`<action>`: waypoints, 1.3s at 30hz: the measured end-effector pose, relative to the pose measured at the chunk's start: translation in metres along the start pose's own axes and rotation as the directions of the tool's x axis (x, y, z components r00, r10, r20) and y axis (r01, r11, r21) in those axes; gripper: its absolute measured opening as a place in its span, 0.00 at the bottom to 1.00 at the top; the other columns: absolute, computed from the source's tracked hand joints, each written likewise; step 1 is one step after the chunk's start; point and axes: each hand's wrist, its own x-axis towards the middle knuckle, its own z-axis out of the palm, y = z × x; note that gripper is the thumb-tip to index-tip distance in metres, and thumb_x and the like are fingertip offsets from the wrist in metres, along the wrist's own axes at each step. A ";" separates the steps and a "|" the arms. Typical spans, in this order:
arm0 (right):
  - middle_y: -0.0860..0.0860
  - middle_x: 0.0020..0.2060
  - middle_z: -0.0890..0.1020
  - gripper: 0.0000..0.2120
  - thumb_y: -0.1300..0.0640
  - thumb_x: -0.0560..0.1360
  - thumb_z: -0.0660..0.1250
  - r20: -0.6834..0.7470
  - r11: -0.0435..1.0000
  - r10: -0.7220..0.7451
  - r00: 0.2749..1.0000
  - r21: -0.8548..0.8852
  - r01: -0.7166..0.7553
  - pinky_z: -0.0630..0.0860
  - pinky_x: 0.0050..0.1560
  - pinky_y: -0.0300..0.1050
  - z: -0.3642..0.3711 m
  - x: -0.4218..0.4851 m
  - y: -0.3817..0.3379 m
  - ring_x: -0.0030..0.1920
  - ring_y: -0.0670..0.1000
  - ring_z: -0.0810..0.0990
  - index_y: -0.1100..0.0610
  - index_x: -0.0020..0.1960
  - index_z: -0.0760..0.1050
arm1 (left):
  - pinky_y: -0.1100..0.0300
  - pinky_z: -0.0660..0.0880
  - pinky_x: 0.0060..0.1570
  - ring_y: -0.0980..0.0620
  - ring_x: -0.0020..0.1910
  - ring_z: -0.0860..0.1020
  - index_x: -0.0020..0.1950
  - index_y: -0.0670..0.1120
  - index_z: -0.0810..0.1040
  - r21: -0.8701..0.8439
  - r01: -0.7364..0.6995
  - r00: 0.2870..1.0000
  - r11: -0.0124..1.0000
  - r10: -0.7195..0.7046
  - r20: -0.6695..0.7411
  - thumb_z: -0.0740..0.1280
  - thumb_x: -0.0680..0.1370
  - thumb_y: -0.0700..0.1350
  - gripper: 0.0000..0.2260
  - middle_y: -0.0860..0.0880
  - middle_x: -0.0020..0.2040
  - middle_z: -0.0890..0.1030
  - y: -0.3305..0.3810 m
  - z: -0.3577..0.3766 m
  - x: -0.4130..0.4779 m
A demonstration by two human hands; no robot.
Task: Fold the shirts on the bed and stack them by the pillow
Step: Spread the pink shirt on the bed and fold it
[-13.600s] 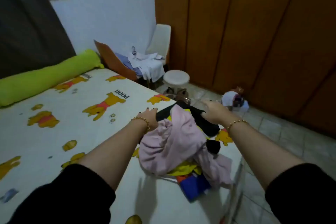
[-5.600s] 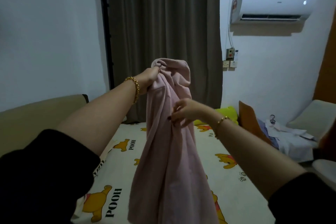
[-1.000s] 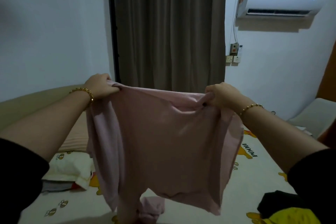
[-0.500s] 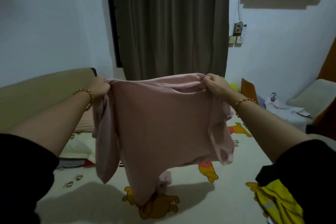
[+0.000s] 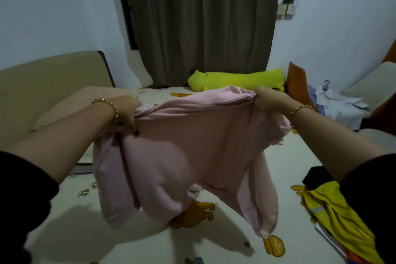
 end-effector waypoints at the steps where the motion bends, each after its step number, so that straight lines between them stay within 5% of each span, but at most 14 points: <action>1: 0.62 0.55 0.79 0.13 0.65 0.76 0.57 0.028 0.999 0.009 1.000 0.045 -0.010 0.65 0.44 0.43 0.007 0.007 0.003 0.55 0.62 0.76 0.66 0.57 0.76 | 0.59 0.71 0.47 0.49 0.45 0.74 0.55 0.44 0.76 0.005 0.013 1.000 1.000 -0.013 0.013 0.75 0.67 0.57 0.24 0.45 0.52 0.80 0.004 0.007 0.013; 4: 0.62 0.57 0.78 0.14 0.63 0.77 0.56 0.151 0.974 0.047 0.987 0.210 -0.078 0.68 0.50 0.43 0.032 0.031 0.013 0.56 0.59 0.76 0.65 0.57 0.76 | 0.54 0.72 0.46 0.47 0.43 0.74 0.52 0.37 0.77 -0.215 0.084 0.996 0.973 -0.077 0.040 0.68 0.74 0.47 0.14 0.39 0.50 0.80 -0.001 0.033 0.053; 9: 0.59 0.48 0.82 0.12 0.53 0.75 0.63 0.372 0.906 0.018 0.928 0.387 -0.173 0.77 0.51 0.50 0.075 0.099 0.021 0.44 0.55 0.79 0.61 0.49 0.79 | 0.57 0.69 0.54 0.47 0.54 0.74 0.57 0.48 0.75 -0.519 0.023 0.989 0.854 0.058 0.139 0.67 0.76 0.50 0.12 0.47 0.54 0.78 -0.009 0.049 0.120; 11: 0.59 0.47 0.84 0.20 0.43 0.68 0.70 0.427 0.896 -0.022 0.904 0.409 -0.171 0.78 0.46 0.50 0.087 0.133 0.023 0.40 0.53 0.80 0.60 0.48 0.80 | 0.59 0.70 0.53 0.49 0.52 0.75 0.53 0.48 0.75 -0.494 0.051 0.983 0.868 0.043 0.176 0.72 0.70 0.58 0.18 0.48 0.53 0.77 -0.013 0.050 0.155; 13: 0.56 0.50 0.82 0.25 0.42 0.64 0.75 0.428 0.978 -0.038 0.903 0.200 -0.054 0.76 0.47 0.46 0.097 0.170 0.023 0.46 0.53 0.80 0.57 0.53 0.78 | 0.62 0.70 0.46 0.51 0.46 0.75 0.45 0.48 0.73 -0.236 0.044 0.977 0.971 0.008 0.214 0.75 0.63 0.62 0.23 0.48 0.48 0.77 -0.015 0.045 0.192; 16: 0.57 0.52 0.81 0.19 0.49 0.69 0.72 0.086 0.987 -0.045 0.995 -0.149 0.057 0.75 0.50 0.46 0.099 0.237 0.020 0.53 0.59 0.79 0.58 0.55 0.76 | 0.61 0.72 0.49 0.49 0.52 0.77 0.54 0.48 0.76 0.056 0.092 0.994 0.994 -0.096 0.057 0.73 0.68 0.57 0.21 0.47 0.54 0.79 -0.012 0.020 0.256; 19: 0.59 0.49 0.82 0.10 0.56 0.73 0.63 -0.248 0.993 0.007 0.969 -0.116 -0.037 0.76 0.46 0.49 0.053 0.312 0.017 0.51 0.61 0.80 0.56 0.52 0.78 | 0.56 0.76 0.52 0.47 0.54 0.79 0.54 0.47 0.79 0.063 0.232 0.931 0.971 -0.202 -0.303 0.65 0.74 0.46 0.10 0.47 0.55 0.80 -0.028 -0.048 0.313; 24: 0.57 0.43 0.82 0.06 0.57 0.75 0.63 -0.635 0.995 -0.070 0.769 -0.099 0.009 0.69 0.38 0.46 -0.064 0.400 0.005 0.46 0.61 0.80 0.56 0.48 0.79 | 0.57 0.76 0.43 0.44 0.43 0.81 0.45 0.48 0.82 -0.096 0.318 0.638 0.943 -0.288 -0.714 0.64 0.76 0.53 0.11 0.46 0.41 0.82 -0.081 -0.196 0.356; 27: 0.56 0.42 0.81 0.05 0.55 0.76 0.65 -0.726 0.988 -0.113 0.679 -0.155 -0.001 0.68 0.38 0.46 -0.094 0.416 -0.004 0.44 0.59 0.80 0.57 0.48 0.76 | 0.58 0.73 0.40 0.43 0.42 0.79 0.44 0.47 0.80 -0.100 0.329 0.490 0.939 -0.261 -0.832 0.60 0.78 0.53 0.13 0.45 0.41 0.80 -0.093 -0.229 0.349; 30: 0.56 0.46 0.79 0.04 0.58 0.77 0.61 -0.718 0.978 -0.173 0.674 -0.208 0.029 0.71 0.45 0.50 -0.083 0.411 -0.007 0.47 0.58 0.78 0.57 0.51 0.72 | 0.54 0.75 0.39 0.42 0.39 0.78 0.42 0.44 0.80 -0.155 0.261 0.367 0.953 -0.246 -0.897 0.60 0.80 0.49 0.14 0.43 0.38 0.80 -0.099 -0.213 0.343; 34: 0.55 0.48 0.75 0.11 0.53 0.74 0.64 -0.574 0.953 -0.256 0.778 -0.284 0.104 0.73 0.49 0.52 -0.005 0.394 0.011 0.51 0.57 0.75 0.55 0.54 0.70 | 0.51 0.74 0.34 0.40 0.37 0.77 0.40 0.42 0.78 -0.113 0.091 0.453 0.989 -0.142 -0.880 0.68 0.72 0.37 0.01 0.41 0.37 0.79 -0.089 -0.123 0.335; 39: 0.55 0.37 0.74 0.10 0.63 0.63 0.68 -0.459 0.933 -0.279 0.843 -0.336 0.126 0.69 0.31 0.50 0.156 0.332 0.062 0.38 0.59 0.75 0.55 0.42 0.72 | 0.52 0.75 0.33 0.44 0.40 0.77 0.45 0.46 0.77 -0.018 0.041 0.737 0.999 -0.043 -0.675 0.76 0.64 0.40 0.14 0.44 0.43 0.77 -0.058 0.058 0.328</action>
